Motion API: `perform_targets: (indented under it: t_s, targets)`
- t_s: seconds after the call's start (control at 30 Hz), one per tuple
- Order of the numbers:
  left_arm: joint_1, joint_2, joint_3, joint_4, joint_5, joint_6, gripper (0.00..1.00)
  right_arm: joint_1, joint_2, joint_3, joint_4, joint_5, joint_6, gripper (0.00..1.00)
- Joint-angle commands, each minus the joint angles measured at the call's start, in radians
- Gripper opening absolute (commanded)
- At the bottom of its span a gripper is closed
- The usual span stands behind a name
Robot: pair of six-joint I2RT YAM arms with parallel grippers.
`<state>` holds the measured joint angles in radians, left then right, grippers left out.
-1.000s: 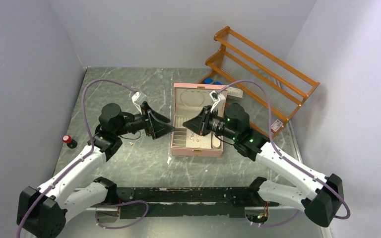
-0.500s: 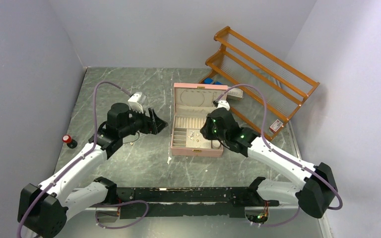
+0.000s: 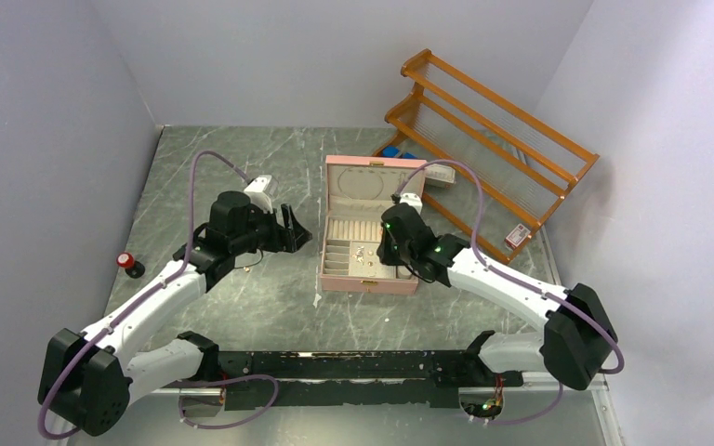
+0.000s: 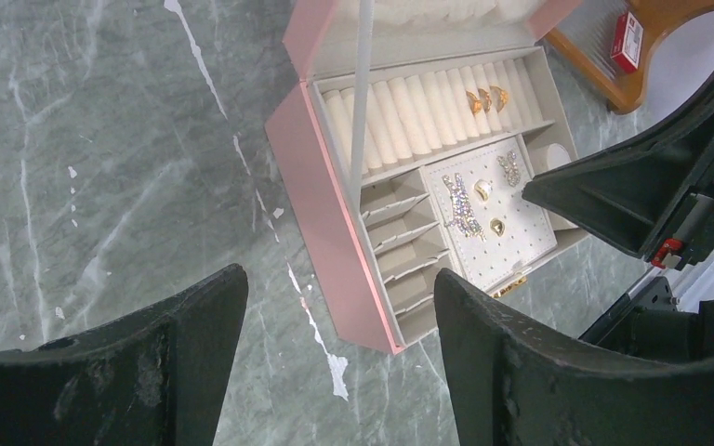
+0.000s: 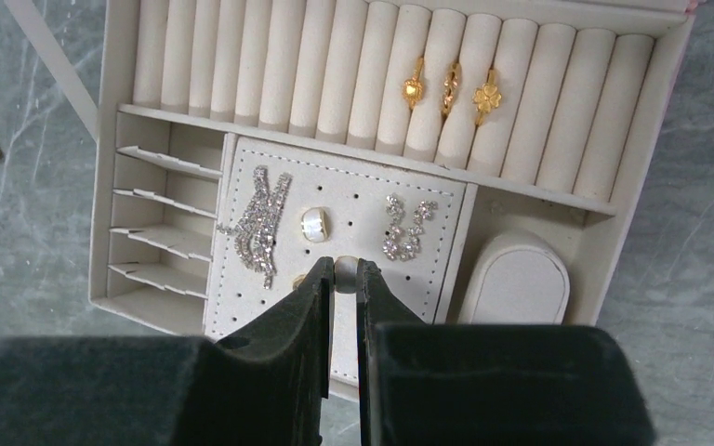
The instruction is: Organize the mixed jewelry
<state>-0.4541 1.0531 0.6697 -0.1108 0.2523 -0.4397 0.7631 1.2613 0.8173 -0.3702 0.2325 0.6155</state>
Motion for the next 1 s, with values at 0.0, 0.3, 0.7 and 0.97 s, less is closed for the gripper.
perform_targets:
  t_s: [0.0,0.3,0.7,0.97]
  targets:
    - [0.003,-0.007,0.034,0.002,-0.019,0.016,0.78,-0.005,0.011,0.029,0.05,0.02,-0.008,0.08]
    - [0.003,-0.009,0.032,0.005,-0.018,0.015,0.78,-0.005,0.035,0.031,0.098,0.039,-0.038,0.08]
    - [0.003,-0.008,0.03,0.007,-0.015,0.012,0.77,-0.005,0.063,0.027,0.118,0.045,-0.048,0.07]
    - [0.003,-0.005,0.028,0.007,-0.014,0.012,0.78,-0.005,0.07,0.015,0.115,0.052,-0.053,0.07]
